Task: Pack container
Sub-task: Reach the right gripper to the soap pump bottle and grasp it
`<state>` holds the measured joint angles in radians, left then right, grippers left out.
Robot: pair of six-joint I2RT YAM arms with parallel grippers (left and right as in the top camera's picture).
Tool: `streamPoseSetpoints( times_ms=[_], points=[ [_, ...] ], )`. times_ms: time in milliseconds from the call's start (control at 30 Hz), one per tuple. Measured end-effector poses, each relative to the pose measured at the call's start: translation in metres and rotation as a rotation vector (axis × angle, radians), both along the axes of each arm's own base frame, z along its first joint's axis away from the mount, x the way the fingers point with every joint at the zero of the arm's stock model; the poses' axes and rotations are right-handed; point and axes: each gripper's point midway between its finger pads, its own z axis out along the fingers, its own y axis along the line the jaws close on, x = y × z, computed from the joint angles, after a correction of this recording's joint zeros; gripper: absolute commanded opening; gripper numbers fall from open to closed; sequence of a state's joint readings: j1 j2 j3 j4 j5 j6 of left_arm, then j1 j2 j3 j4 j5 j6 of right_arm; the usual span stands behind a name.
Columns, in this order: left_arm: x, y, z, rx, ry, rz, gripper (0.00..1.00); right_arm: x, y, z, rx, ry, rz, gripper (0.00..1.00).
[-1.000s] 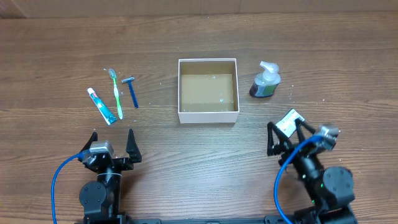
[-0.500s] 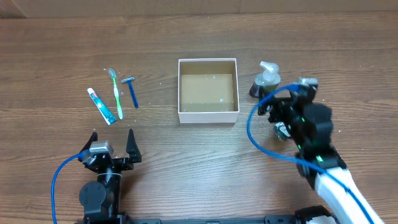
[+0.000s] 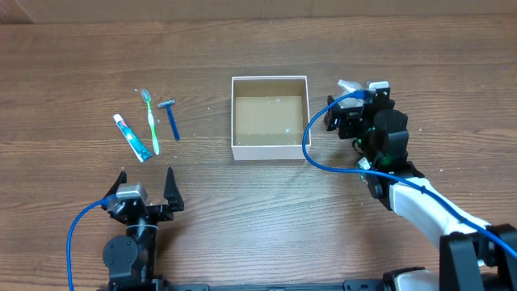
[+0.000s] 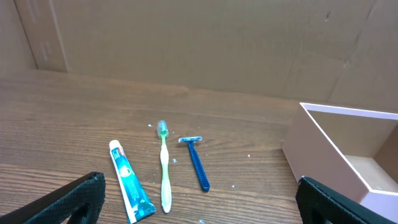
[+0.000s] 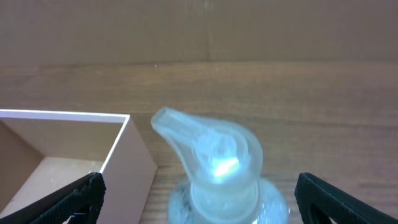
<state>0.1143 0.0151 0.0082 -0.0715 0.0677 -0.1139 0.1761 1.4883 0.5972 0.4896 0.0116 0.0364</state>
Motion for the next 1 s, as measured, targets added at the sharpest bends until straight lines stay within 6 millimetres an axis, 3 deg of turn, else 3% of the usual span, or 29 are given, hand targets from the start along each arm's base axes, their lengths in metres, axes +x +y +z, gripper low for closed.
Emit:
streamPoseSetpoints(
  times_ms=[400, 567, 733, 1000],
  points=[
    [0.0, 0.0, 0.0, 0.0, 0.0, 0.0, 1.0, 0.017, -0.002, -0.013, -0.038, -0.041, -0.012, 0.92],
    [0.0, 0.0, 0.0, 0.0, 0.0, 0.0, 1.0, 0.023, -0.002, -0.021, -0.04, -0.044, -0.019, 0.66],
    [0.0, 0.0, 0.0, 0.0, 0.0, 0.0, 1.0, 0.028, -0.003, -0.008, -0.034, -0.095, -0.025, 0.53],
    [0.0, 0.0, 0.0, 0.0, 0.0, 0.0, 1.0, 0.028, -0.004, -0.008, -0.041, -0.097, -0.028, 0.3]
  ],
)
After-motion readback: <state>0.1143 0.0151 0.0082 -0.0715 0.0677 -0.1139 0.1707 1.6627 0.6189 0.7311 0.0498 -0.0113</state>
